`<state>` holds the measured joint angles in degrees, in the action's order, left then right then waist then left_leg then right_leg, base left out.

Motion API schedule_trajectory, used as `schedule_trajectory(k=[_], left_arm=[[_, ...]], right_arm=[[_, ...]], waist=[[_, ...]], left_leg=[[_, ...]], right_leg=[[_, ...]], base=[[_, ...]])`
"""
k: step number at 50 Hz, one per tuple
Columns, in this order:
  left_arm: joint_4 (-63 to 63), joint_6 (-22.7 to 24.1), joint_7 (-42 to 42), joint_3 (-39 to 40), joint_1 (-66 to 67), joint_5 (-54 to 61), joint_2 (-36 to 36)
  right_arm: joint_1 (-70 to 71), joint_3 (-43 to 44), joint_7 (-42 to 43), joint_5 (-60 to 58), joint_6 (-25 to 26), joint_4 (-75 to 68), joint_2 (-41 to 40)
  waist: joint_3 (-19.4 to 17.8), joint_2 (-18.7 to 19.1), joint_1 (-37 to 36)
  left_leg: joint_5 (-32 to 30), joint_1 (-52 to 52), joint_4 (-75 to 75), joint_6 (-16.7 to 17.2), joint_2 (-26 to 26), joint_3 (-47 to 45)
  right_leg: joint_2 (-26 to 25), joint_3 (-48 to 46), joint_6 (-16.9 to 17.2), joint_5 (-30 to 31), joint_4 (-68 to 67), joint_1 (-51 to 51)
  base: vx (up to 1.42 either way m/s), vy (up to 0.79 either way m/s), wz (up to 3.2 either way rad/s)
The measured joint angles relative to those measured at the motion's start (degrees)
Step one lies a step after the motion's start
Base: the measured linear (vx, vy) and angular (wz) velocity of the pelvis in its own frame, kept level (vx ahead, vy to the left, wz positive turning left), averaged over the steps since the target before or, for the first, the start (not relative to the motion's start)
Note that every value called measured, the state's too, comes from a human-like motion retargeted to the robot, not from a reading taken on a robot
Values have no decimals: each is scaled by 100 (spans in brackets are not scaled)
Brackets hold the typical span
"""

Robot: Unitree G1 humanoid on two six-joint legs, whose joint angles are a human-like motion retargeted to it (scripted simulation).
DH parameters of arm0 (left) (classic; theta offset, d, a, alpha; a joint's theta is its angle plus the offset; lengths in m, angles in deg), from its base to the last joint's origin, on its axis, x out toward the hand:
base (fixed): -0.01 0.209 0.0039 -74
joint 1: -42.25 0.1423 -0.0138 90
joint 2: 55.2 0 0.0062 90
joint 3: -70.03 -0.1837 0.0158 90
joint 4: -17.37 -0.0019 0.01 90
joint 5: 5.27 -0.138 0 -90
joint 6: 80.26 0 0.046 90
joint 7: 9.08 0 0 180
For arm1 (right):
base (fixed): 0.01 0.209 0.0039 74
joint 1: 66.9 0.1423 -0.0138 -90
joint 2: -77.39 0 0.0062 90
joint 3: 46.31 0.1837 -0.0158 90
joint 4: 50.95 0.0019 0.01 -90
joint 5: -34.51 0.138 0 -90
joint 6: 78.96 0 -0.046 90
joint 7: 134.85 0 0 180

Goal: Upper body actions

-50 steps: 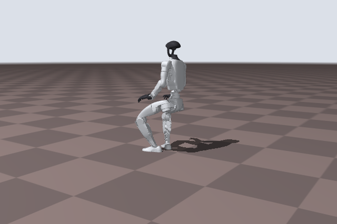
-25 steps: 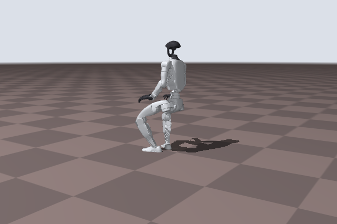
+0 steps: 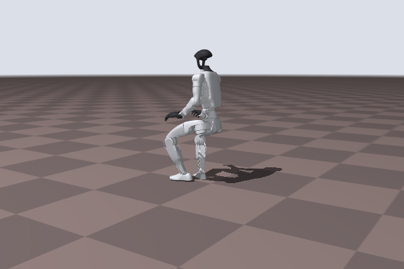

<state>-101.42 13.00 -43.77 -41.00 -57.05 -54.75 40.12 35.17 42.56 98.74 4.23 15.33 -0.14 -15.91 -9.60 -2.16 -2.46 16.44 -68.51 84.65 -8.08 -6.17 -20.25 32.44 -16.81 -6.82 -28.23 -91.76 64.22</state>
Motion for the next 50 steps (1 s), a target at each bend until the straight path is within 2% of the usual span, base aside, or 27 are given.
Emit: schedule_trajectory(k=[6,9,12,15,17,28,31,39,50], left_arm=[[589,-370,130,-149,-136,-350,-191],[752,-368,95,-268,-199,-427,-290],[806,-347,-108,-387,-284,-389,-373],[914,-22,-103,-548,-357,-91,-452],[994,53,-68,-641,-439,19,-558],[1768,258,-10,-881,-769,273,-1067],[1968,285,15,-974,-797,365,-1181],[2380,236,-97,-1067,-856,284,-1338],[2489,221,-52,-1163,-938,240,-1326]], right_arm=[[908,101,-173,418,-433,31,263],[1540,192,-396,596,-447,-10,503],[2267,228,-535,873,-420,-134,766],[3013,115,-555,1355,-368,-340,1099],[3459,104,-577,1603,-338,-453,1355],[5530,49,-755,3251,-242,-1779,2904],[5899,-59,-842,3627,-179,-2100,3353],[6523,-241,-754,4135,36,-2614,4160],[6765,-329,-368,4690,200,-2893,4779]], waist=[[-269,-87,-301],[-333,-105,-458],[-341,-111,-544],[-368,-175,-719],[-355,-216,-791],[-548,-672,-1398],[-698,-769,-1503],[-1041,-794,-1709],[-1164,-768,-1913]], left_leg=[[-18,-376,-701,-114,121,74],[-161,-538,-912,-551,268,61],[22,-649,-911,-675,299,-84],[100,-944,-936,-608,695,-28],[131,-1051,-951,-691,624,-172],[177,-1914,-1146,-692,1162,-560],[179,-2017,-1153,-692,1248,-659],[292,-2096,-1122,-692,1487,-818],[451,-2122,-1011,-680,1598,-962]], right_leg=[[39,-39,123,-138,-17,42],[127,-79,207,-246,-35,86],[284,-145,338,-383,-76,154],[371,-63,496,-503,-108,263],[453,-113,553,-611,-135,330],[929,-146,727,-882,-273,850],[1063,-137,804,-955,-323,882],[1332,-88,1020,-1152,-466,771],[1366,-13,1101,-1181,-554,636]], base=[[1,-8,27],[12,-5,52],[18,-7,79],[13,-9,64],[21,-16,79],[14,-20,71],[20,-22,66],[14,-11,45],[12,-5,22]])
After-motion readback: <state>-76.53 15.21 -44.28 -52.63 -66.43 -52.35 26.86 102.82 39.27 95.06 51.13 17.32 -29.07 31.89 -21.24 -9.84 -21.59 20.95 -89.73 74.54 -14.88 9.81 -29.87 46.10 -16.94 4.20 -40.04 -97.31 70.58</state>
